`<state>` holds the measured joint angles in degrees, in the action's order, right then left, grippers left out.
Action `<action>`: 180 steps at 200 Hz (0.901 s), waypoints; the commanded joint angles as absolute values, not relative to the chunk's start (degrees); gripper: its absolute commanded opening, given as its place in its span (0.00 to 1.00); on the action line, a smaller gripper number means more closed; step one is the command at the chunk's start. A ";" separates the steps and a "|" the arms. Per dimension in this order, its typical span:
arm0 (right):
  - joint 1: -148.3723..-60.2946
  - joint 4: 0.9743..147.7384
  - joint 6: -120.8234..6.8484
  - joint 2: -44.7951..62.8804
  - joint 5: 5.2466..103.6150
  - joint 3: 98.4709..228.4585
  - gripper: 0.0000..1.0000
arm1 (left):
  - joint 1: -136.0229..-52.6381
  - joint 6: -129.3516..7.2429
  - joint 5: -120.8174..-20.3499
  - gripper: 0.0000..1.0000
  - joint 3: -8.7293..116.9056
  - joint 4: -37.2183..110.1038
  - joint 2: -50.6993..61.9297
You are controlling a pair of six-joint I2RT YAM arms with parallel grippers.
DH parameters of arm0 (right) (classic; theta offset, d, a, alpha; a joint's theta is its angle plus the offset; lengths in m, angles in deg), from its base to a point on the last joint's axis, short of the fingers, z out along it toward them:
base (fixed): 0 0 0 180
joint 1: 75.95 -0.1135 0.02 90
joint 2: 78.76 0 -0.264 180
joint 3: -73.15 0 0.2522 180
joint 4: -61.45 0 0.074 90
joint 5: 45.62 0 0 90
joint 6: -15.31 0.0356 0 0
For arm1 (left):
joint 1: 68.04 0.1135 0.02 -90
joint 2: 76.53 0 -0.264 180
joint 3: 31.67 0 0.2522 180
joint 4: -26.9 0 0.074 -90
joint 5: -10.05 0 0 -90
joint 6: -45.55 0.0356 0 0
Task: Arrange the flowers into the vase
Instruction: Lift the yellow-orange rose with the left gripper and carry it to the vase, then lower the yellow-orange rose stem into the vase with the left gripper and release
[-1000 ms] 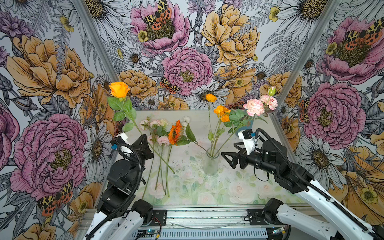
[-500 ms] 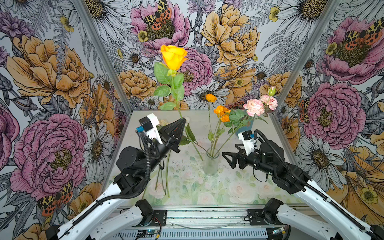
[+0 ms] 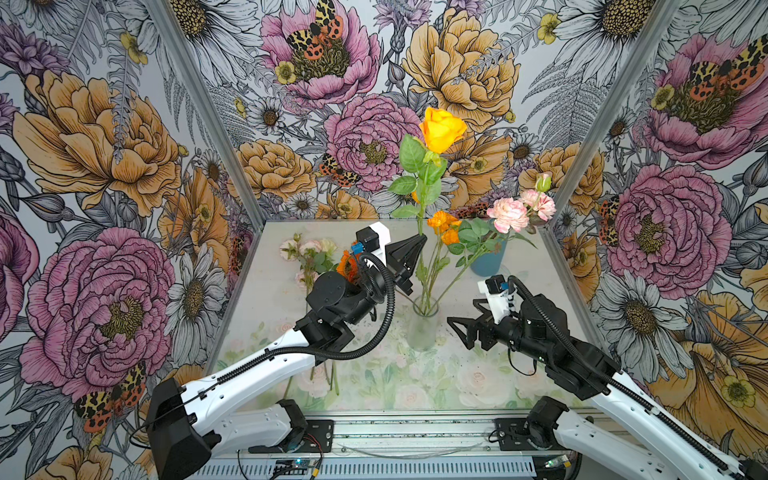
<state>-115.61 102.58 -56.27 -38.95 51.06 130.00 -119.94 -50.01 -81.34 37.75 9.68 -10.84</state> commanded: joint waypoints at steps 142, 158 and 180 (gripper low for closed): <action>-115.15 100.00 -57.54 -35.57 51.43 131.30 0.99 | -121.72 -56.53 -83.27 0.06 22.52 -2.88 -4.85; -115.19 99.82 -57.62 -35.52 51.32 130.91 0.99 | -122.14 -56.40 -83.47 0.07 21.17 -2.53 -5.33; -115.16 98.72 -57.48 -35.17 51.67 129.54 0.99 | -123.41 -54.34 -84.34 0.17 19.41 -1.76 -6.28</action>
